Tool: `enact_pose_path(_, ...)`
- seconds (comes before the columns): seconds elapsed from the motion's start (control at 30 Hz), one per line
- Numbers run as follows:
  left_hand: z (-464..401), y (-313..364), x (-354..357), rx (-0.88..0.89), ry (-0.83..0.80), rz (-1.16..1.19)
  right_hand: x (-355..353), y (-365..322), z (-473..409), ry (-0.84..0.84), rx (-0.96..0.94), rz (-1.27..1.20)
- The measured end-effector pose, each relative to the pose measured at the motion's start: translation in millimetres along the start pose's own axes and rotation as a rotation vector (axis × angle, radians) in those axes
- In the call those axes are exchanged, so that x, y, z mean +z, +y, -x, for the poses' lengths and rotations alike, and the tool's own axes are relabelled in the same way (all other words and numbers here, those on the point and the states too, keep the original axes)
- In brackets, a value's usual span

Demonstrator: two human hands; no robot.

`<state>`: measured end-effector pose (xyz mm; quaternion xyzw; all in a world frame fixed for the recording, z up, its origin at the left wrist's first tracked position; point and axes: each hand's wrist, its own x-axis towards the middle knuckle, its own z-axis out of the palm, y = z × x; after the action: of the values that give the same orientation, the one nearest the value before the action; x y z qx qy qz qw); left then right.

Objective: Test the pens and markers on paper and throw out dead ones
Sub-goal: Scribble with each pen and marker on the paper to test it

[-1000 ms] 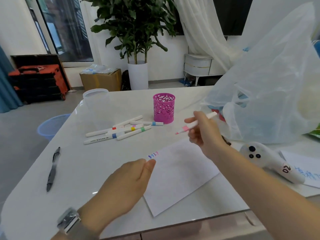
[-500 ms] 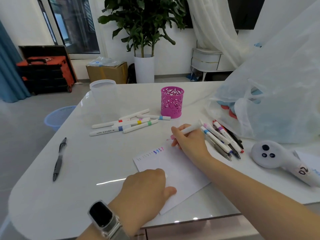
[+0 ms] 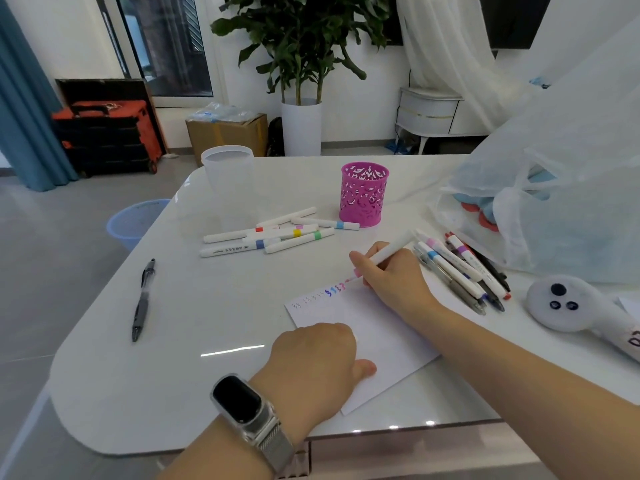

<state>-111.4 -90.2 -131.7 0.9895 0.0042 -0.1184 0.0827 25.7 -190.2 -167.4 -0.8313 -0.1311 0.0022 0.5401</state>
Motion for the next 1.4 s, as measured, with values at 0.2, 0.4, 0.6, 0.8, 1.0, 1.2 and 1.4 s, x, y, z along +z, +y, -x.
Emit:
enact_pose_path(0.2, -0.7, -0.7, 0.9, 0.010, 0.001, -0.010, 1.7, 1.8, -1.6, 0.000, -0.017, 0.043)
enact_pose_path(0.4, -1.6, -1.4, 2.5, 0.007, 0.002, -0.016, 0.6, 1.2, -1.5, -0.006, -0.009, 0.086)
enact_pose_path(0.6, -1.5, -1.8, 2.0, 0.010, 0.004, -0.012, -1.0, 0.3, -2.0, 0.015, 0.020, 0.049)
enact_pose_path(0.8, 1.7, -6.9, -2.2, 0.030, 0.001, 0.118, -24.1, -22.1, -6.7, 0.312, 0.169, -0.488)
enact_pose_path(1.0, -3.1, -16.0, -9.1, 0.067, 0.034, 0.185, -59.5, -40.1, 0.7, 0.299, 0.119, -0.429)
enact_pose_path(1.2, -3.6, -22.3, -5.7, 0.052, 0.046, 0.137, -76.1, -47.4, 9.5, 0.232, 0.246, -0.584)
enact_pose_path(1.4, -2.0, -22.9, -11.2, 0.008, 0.017, 0.185, -68.1, -42.5, 6.8, 0.235, 0.250, -0.530)
